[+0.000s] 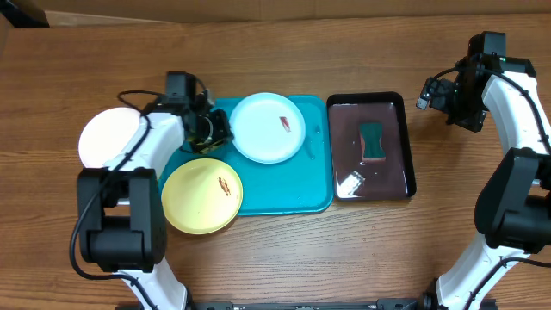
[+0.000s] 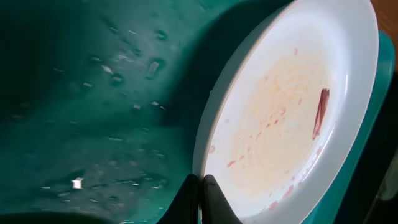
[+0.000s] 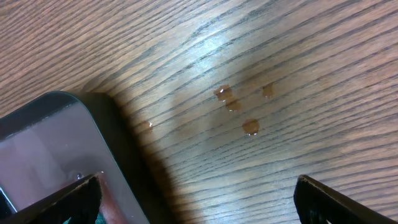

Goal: Clean dirty plates on tray and stack at the side
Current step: 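Slide the light blue plate toward the teal tray center with left gripper, then lower right gripper into the black tray and grasp the green sponge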

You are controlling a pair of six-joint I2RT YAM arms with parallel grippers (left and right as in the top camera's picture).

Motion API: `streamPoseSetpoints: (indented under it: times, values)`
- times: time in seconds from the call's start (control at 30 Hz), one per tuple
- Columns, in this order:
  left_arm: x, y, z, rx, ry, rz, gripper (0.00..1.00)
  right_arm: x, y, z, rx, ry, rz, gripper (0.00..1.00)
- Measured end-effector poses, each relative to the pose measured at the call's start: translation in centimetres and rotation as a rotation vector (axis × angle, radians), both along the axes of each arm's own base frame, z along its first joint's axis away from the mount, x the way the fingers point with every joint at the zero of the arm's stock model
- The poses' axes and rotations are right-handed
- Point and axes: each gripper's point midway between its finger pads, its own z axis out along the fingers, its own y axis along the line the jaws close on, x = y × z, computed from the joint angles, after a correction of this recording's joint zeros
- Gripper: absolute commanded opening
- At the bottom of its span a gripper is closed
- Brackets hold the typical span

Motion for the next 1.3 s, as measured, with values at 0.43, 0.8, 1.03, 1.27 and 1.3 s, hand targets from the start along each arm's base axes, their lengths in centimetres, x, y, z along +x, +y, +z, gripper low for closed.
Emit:
streamPoseSetpoints:
  times: [0.43, 0.8, 1.03, 1.27, 1.3]
  values:
    - [-3.4, -3.5, -1.1, 0.073, 0.101, -0.081, 0.04, 0.0, 0.0, 0.0, 0.001, 0.001, 0.0, 1.0]
    - [-3.3, -1.7, -1.7, 0.186, 0.102, -0.041, 0.04, 0.0, 0.0, 0.0, 0.001, 0.0, 0.0, 1.0]
    - [-3.0, -1.5, -1.7, 0.198, 0.096, -0.03, 0.04, 0.0, 0.0, 0.0, 0.001, 0.0, 0.0, 1.0]
    - [-2.8, -1.5, -1.7, 0.202, 0.087, -0.027, 0.04, 0.0, 0.0, 0.0, 0.0, 0.0, 0.0, 1.0]
    - [-2.8, -1.5, -1.7, 0.202, 0.085, -0.027, 0.04, 0.0, 0.0, 0.0, 0.0, 0.0, 0.0, 1.0]
